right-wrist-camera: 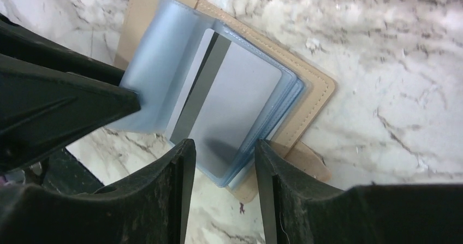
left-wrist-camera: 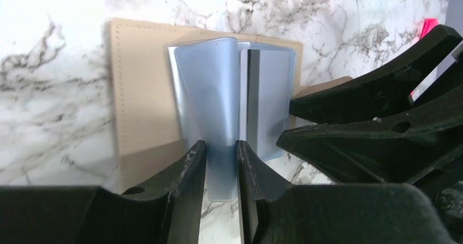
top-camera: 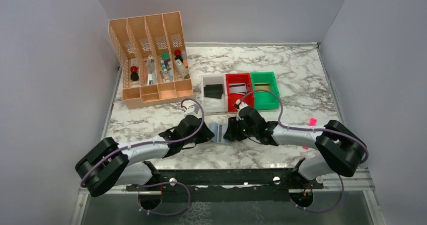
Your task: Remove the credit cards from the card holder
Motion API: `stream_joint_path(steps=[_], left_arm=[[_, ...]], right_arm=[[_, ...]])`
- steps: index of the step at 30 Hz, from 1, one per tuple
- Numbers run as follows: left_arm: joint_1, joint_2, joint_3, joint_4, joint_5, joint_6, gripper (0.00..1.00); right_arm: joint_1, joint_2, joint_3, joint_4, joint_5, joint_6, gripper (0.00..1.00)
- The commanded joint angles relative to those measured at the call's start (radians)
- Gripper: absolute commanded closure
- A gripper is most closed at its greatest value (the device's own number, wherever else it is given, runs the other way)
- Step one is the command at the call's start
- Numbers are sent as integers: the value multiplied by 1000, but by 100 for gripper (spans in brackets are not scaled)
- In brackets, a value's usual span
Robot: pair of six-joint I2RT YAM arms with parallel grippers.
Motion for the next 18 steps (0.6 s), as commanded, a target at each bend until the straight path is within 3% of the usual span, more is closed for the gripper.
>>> stream_joint_path(steps=[1, 7, 10, 18], left_arm=[[-18, -106, -34, -135, -32, -12, 66], [-20, -189, 34, -273, -103, 32, 47], [-22, -180, 95, -276, -106, 74, 43], [-23, -9, 161, -77, 40, 105, 46]], right_arm=[[12, -44, -34, -164, -7, 12, 50], [12, -76, 64, -250, 33, -30, 48], [12, -74, 99, -261, 43, -32, 48], [12, 10, 104, -210, 80, 22, 53]])
